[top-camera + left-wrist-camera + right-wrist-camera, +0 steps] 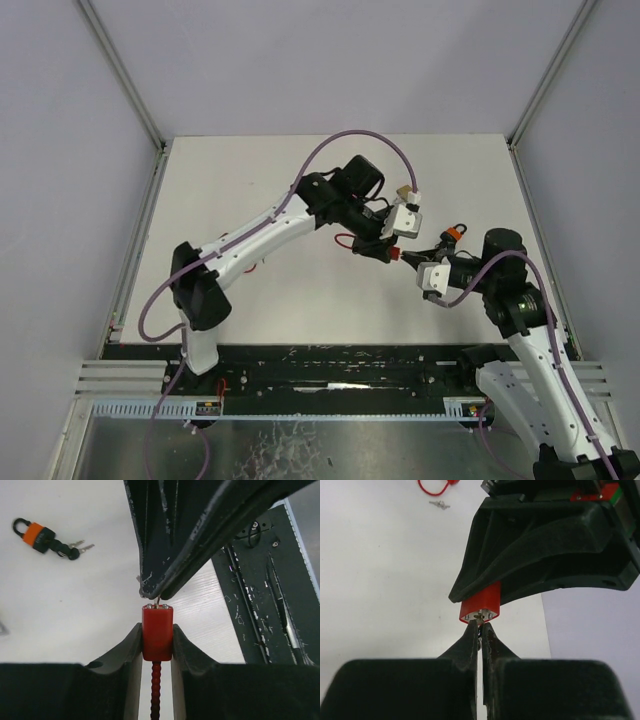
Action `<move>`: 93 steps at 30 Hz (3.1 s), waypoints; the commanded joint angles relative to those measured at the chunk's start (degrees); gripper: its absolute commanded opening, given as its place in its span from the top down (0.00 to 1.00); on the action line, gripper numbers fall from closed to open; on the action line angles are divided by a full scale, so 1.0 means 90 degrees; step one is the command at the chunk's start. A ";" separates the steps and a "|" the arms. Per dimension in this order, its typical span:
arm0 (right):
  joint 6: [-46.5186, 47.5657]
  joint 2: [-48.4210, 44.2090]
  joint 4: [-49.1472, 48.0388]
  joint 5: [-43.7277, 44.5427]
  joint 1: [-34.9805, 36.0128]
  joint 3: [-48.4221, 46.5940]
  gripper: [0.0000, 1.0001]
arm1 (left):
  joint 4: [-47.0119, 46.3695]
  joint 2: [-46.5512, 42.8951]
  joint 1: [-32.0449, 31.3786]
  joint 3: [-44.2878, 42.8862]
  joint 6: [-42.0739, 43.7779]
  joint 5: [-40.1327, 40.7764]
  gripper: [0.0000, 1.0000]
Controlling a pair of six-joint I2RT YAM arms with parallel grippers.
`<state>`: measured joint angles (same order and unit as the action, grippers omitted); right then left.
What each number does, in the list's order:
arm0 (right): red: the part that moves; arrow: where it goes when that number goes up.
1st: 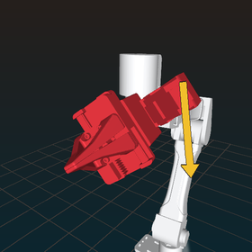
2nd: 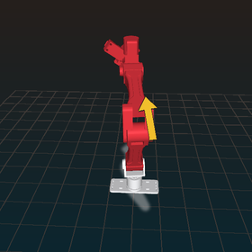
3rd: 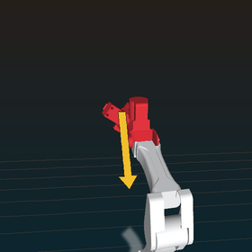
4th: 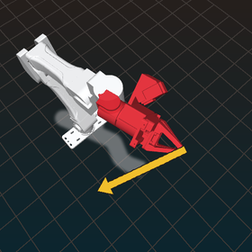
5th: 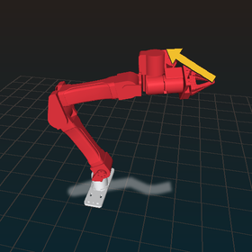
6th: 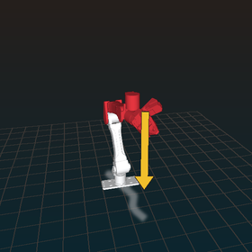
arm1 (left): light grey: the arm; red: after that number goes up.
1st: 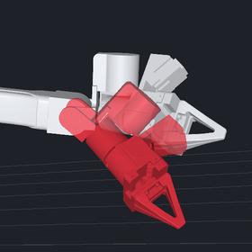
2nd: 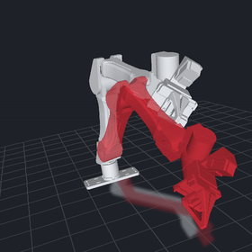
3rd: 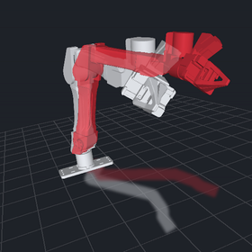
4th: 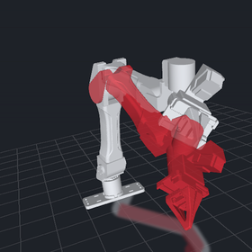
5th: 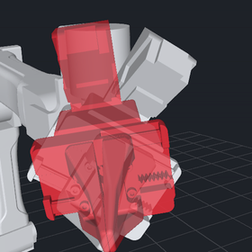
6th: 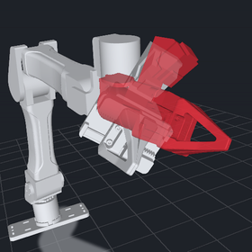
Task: Lock with the key
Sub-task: Lock the lock.
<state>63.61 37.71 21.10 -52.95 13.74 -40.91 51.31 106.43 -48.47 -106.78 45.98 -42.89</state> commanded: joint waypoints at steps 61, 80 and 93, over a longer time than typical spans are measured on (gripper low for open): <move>-0.5573 0.0981 -0.2765 -0.1602 -0.0483 0.0681 0.51 | -0.0777 -0.0660 -0.0260 0.1126 -0.0536 0.1196 1.00; -0.4905 0.1034 -0.2196 -0.0313 -0.0114 0.0679 0.64 | -0.0776 -0.0512 -0.0279 0.0927 -0.0685 0.1137 1.00; -0.4018 0.0791 -0.2274 -0.0393 0.0073 0.0870 0.70 | -0.0746 -0.0446 -0.0289 0.0825 -0.0707 0.0971 1.00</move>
<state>23.18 46.09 2.24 -55.57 13.30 -33.47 47.22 101.65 -50.81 -96.79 40.51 -32.36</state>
